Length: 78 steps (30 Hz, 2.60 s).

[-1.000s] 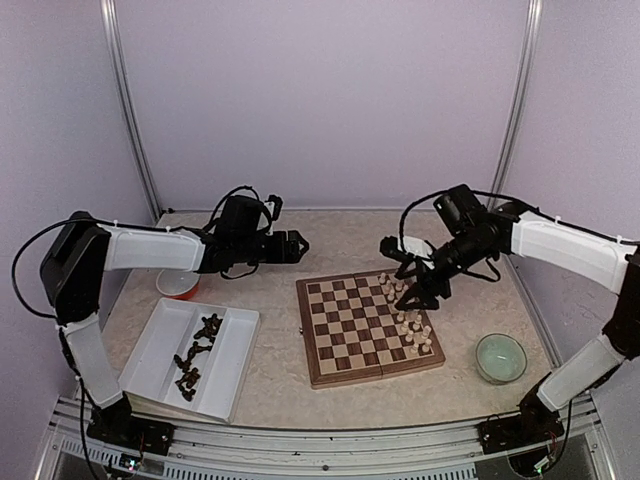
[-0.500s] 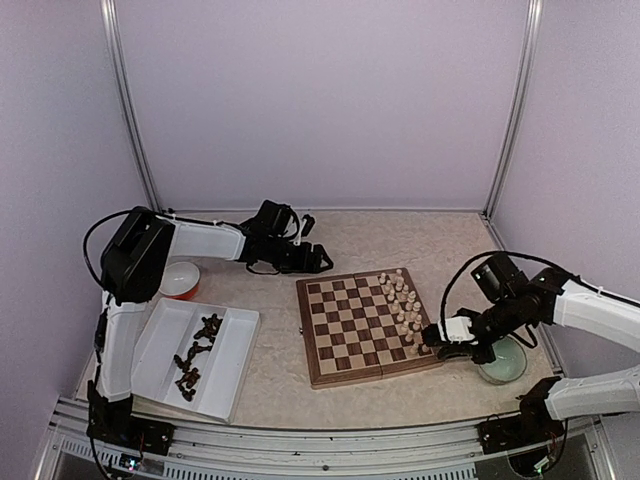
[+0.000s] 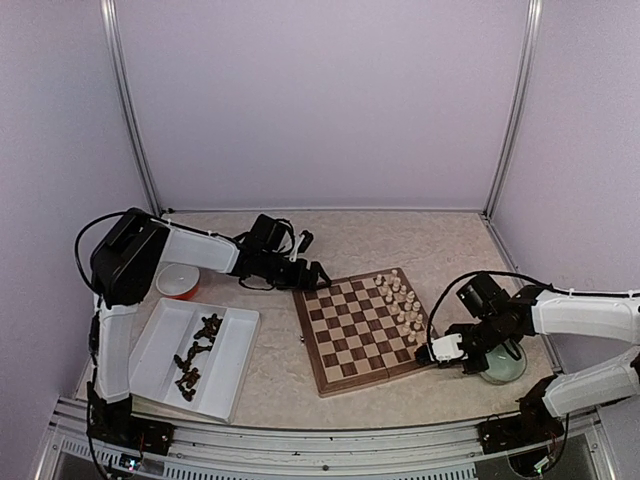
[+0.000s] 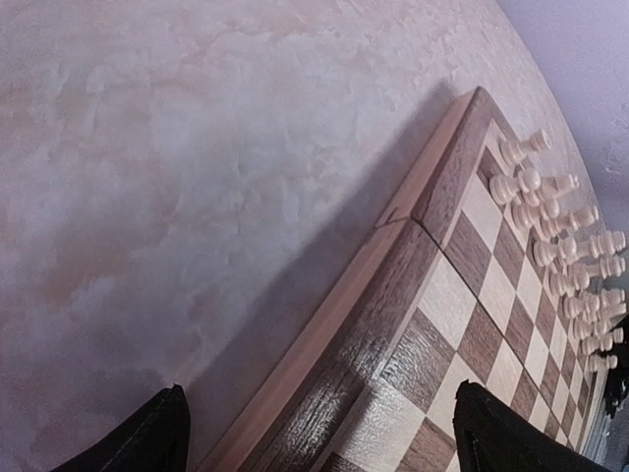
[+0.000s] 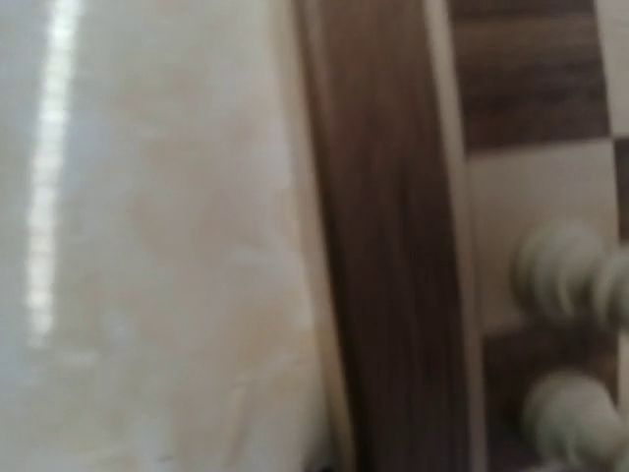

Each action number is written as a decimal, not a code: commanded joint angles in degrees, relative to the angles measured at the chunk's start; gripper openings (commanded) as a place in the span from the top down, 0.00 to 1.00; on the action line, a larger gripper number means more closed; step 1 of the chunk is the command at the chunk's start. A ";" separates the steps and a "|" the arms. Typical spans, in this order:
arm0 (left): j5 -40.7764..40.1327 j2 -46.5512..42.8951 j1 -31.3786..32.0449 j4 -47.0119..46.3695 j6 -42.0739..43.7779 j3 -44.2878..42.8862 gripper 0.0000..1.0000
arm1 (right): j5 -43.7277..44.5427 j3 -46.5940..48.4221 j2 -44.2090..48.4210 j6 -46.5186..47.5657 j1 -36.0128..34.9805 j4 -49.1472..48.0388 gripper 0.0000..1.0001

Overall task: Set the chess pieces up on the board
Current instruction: Adjust the chessboard at the center of the board, then pick up the rook from the storage box.

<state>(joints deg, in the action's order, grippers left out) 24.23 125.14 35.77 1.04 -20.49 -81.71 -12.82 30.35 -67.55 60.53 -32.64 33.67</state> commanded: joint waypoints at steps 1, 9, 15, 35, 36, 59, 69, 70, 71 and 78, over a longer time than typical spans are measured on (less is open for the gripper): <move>0.85 -5.04 1.36 1.87 -2.64 9.32 0.08 | 3.98 -0.90 -2.13 -1.23 0.04 -9.94 1.00; -1.94 -15.23 3.23 -4.40 -7.21 23.43 0.08 | 2.90 0.18 -5.97 -0.76 4.46 -15.11 1.00; -5.19 -19.91 9.67 -0.54 -5.97 25.31 0.07 | 1.06 2.66 -10.22 1.03 10.22 -17.77 1.00; -16.82 -30.40 26.04 14.33 -8.49 28.58 0.06 | -5.21 10.84 -21.82 -2.88 13.75 -22.41 1.00; -17.55 -31.12 26.43 15.02 -8.70 28.59 0.06 | -5.66 11.32 -22.17 -3.15 13.74 -22.40 1.00; -49.95 -55.79 26.61 66.47 -52.61 29.26 0.36 | -22.65 20.91 -6.69 -19.11 20.61 -5.19 0.58; -48.00 -66.52 16.79 68.00 -53.66 35.16 0.51 | -24.58 20.45 -11.47 -21.04 10.76 -7.51 0.56; -47.39 -66.67 15.21 66.60 -51.69 35.99 0.54 | -24.36 20.44 -11.84 -20.74 10.00 -7.30 0.56; -46.34 -66.69 12.81 65.41 -49.80 36.71 0.56 | -24.10 20.45 -12.16 -20.64 9.42 -7.17 0.56; -41.54 -65.59 2.96 58.86 -39.86 39.62 0.69 | -23.89 19.58 -12.26 -20.08 8.69 -7.10 0.57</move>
<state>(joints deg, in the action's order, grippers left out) -20.67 58.92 42.52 64.60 -67.31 -42.78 -36.82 50.92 -79.70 40.07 -23.51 26.02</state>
